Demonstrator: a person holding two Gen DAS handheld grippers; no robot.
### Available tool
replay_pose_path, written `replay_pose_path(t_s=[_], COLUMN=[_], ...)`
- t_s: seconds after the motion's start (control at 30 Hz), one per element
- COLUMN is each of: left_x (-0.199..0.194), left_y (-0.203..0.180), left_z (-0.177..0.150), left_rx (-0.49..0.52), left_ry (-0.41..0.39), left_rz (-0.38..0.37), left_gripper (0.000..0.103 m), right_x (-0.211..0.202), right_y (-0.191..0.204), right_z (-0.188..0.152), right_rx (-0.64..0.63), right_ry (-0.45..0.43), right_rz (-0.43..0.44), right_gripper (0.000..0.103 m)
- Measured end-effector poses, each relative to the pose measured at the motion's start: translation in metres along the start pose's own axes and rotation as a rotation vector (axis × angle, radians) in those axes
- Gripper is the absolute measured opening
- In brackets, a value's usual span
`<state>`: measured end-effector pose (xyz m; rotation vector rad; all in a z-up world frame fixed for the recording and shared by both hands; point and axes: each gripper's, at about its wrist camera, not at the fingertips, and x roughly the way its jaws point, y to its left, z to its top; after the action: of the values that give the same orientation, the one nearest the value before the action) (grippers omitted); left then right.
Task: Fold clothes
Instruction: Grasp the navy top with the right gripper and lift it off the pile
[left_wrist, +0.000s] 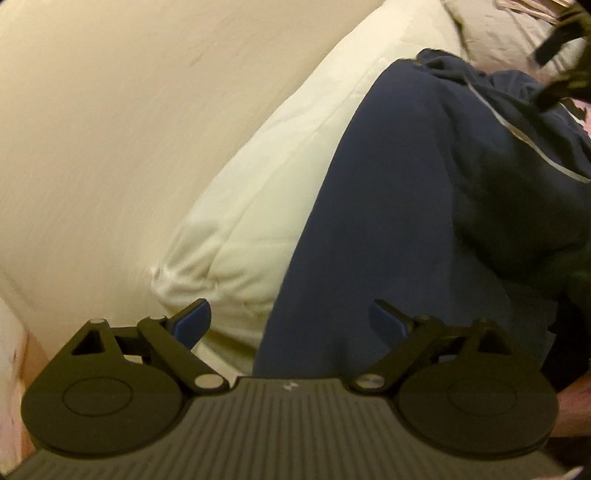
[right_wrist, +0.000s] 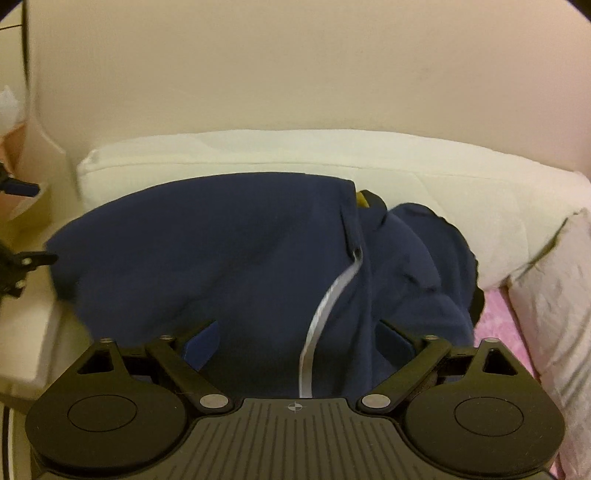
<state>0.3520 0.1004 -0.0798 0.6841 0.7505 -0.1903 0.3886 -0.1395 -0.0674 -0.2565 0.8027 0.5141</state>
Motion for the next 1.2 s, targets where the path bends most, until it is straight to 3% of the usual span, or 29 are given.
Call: replay_pose_path(t_s=[0.2, 0.3, 0.33, 0.37, 0.4, 0.43, 0.47, 0.6, 0.73, 0.8, 1.0, 1.2], left_x=[0.010, 0.014, 0.015, 0.015, 0.014, 0.013, 0.011, 0.005, -0.012, -0.029, -0.084, -0.147], left_y=[-0.004, -0.010, -0.012, -0.013, -0.014, -0.015, -0.015, -0.016, -0.020, -0.025, -0.061, -0.148], left_z=[-0.006, -0.012, -0.014, -0.014, -0.015, -0.014, -0.012, 0.000, 0.020, 0.034, 0.075, 0.101], left_rx=[0.037, 0.058, 0.065, 0.068, 0.071, 0.067, 0.065, 0.059, 0.068, 0.084, 0.095, 0.181], left_ry=[-0.025, -0.023, -0.023, -0.026, -0.029, -0.036, -0.046, -0.093, -0.172, -0.228, -0.379, -0.498], left_rz=[-0.032, -0.036, -0.036, -0.042, -0.047, -0.057, -0.061, -0.074, -0.085, -0.095, -0.197, -0.352], left_gripper=[0.091, 0.091, 0.091, 0.091, 0.091, 0.091, 0.091, 0.091, 0.091, 0.091, 0.092, 0.092], right_x=[0.073, 0.088, 0.087, 0.084, 0.081, 0.078, 0.074, 0.042, -0.004, -0.031, -0.126, -0.259], right_y=[-0.005, -0.001, 0.003, 0.006, 0.010, 0.013, 0.010, -0.031, -0.072, -0.093, -0.136, -0.165], right_z=[-0.005, -0.016, -0.019, -0.020, -0.022, -0.023, -0.023, -0.022, -0.023, -0.024, -0.035, -0.114], right_rx=[-0.014, -0.003, -0.023, -0.033, -0.041, -0.050, -0.013, 0.322, 0.593, 0.705, 0.841, 0.901], right_ry=[0.081, 0.069, 0.054, 0.044, 0.034, 0.024, 0.018, -0.049, -0.208, -0.301, -0.531, -0.719], right_rz=[-0.028, -0.049, -0.048, -0.053, -0.059, -0.065, -0.057, 0.139, 0.293, 0.329, 0.333, 0.218], right_gripper=[0.071, 0.068, 0.042, 0.030, 0.009, 0.004, 0.003, 0.003, 0.002, 0.002, 0.002, 0.002])
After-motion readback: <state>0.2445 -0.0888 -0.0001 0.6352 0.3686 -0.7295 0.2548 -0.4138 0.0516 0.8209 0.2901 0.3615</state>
